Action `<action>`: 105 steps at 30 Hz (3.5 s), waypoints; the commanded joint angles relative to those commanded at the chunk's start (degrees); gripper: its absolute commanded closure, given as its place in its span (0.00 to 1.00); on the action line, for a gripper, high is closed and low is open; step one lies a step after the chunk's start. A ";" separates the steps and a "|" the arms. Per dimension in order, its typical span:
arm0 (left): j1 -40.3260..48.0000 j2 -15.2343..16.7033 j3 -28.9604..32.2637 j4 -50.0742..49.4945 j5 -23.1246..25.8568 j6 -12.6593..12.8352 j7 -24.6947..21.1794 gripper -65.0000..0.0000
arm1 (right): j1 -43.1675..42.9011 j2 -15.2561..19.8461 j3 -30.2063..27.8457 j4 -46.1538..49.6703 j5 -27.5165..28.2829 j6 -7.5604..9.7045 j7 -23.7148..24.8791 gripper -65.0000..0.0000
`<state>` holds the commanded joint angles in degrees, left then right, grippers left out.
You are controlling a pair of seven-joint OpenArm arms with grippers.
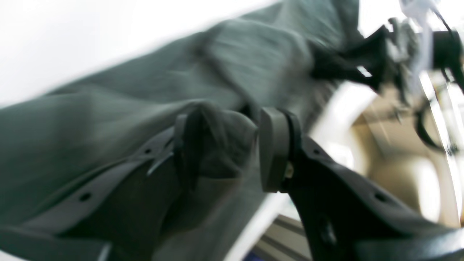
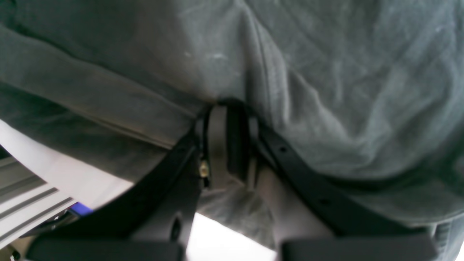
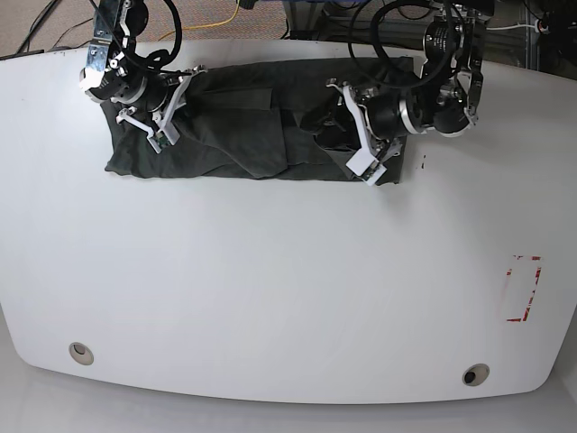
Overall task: Layout the t-shirt on the table in an organized manner, then fold the t-shirt properly
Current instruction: 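Fold the shirt end with the left gripper toward the right gripper, then grasp the opposite shirt end with the right gripper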
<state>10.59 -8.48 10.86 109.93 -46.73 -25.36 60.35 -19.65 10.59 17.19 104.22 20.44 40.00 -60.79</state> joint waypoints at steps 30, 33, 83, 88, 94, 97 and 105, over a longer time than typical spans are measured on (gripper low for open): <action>2.55 -6.42 -19.96 1.32 7.38 0.26 -0.09 0.63 | -0.18 0.00 0.00 0.18 0.00 0.00 0.00 0.90; 3.08 -4.48 -19.43 1.32 11.08 0.09 -0.09 0.63 | -0.18 0.00 0.00 0.18 0.00 0.00 0.00 0.90; 8.79 -5.80 -3.60 2.11 29.80 0.00 -15.30 0.63 | 1.41 -0.09 0.09 0.26 0.00 0.00 0.00 0.90; 11.78 -5.80 -7.38 1.23 32.97 0.00 -18.37 0.63 | 2.46 -0.09 0.09 2.73 0.00 0.00 0.00 0.90; 11.52 -6.59 -10.64 -6.86 32.97 0.00 -22.24 0.63 | 2.99 -1.05 0.09 8.53 1.58 0.00 0.00 0.89; 10.11 -7.30 -10.55 -10.02 32.88 0.00 -23.74 0.63 | 3.08 -1.23 0.09 10.20 5.19 0.00 0.00 0.88; 8.44 -7.30 -10.55 -12.57 32.79 0.00 -24.00 0.63 | 5.45 2.20 5.54 11.08 19.52 0.00 -4.04 0.48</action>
<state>19.03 -15.78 0.31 97.36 -13.93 -25.36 36.35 -14.20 12.79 22.73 115.30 39.96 40.00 -64.84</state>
